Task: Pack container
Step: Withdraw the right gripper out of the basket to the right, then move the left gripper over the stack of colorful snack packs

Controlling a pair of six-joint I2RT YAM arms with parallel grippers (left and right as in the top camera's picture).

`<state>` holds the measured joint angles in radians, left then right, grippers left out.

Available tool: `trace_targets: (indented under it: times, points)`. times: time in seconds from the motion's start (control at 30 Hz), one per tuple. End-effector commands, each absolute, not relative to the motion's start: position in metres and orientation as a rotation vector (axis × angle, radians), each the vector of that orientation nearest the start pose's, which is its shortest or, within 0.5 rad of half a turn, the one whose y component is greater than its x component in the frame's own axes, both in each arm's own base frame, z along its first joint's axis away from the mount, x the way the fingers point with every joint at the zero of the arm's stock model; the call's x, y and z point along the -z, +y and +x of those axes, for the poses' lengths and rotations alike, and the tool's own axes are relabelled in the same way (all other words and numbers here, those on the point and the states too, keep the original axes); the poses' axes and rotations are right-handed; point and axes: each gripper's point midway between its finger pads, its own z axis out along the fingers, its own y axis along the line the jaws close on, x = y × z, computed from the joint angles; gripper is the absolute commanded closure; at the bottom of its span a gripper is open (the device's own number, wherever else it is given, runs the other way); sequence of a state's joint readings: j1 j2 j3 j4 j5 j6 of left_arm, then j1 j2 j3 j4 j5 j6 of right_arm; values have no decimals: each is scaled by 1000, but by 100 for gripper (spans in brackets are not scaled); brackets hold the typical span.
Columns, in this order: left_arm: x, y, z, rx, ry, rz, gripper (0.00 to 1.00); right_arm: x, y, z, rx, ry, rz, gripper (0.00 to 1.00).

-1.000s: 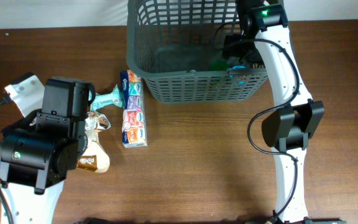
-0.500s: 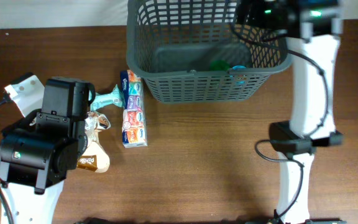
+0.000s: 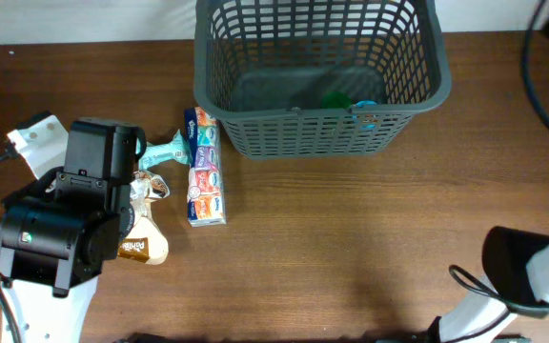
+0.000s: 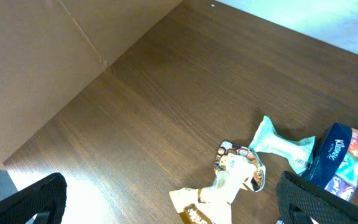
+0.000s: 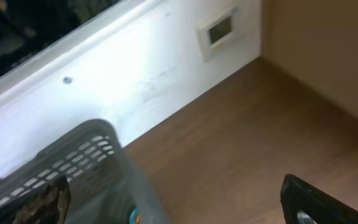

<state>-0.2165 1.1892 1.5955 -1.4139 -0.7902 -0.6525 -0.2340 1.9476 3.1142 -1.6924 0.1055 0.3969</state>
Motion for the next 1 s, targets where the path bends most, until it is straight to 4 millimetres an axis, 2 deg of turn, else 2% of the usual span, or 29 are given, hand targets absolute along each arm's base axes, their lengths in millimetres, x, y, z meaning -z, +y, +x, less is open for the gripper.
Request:
trace_targets:
  times: [0.0,0.1,0.27,0.37,0.47,0.6,0.7,0.83,0.97]
  points:
    - [-350,74,247,-587,2116,-778,0,-465,-127,356,79,2025,790,1]
    - [-350,74,247,-587,2116,-778,0,-433,-144,356,139,2131,866,1]
    - [-350,74,247,-587,2116,-778,0,-363,-160,356,181,2367,966,1]
    - [-350,74,247,-586,2116,-778,0,-331,-162,353,204,2470,1007,1]
    - [-350,74,247,-587,2116,-778,1,-308,-168,347,268,2529,1069,1]
    - [-350,73,248,-579,2118,-778,0,-290,-175,341,342,2562,1130,1]
    - [-344,64,252,-502,2155,-769,1,-282,-178,343,360,2571,1133,1]
    - [-343,59,255,-462,2161,-766,1,-278,-181,344,376,2577,1136,1]
    - [-335,46,258,-363,2218,-747,0,-280,-184,345,400,2562,1136,1]
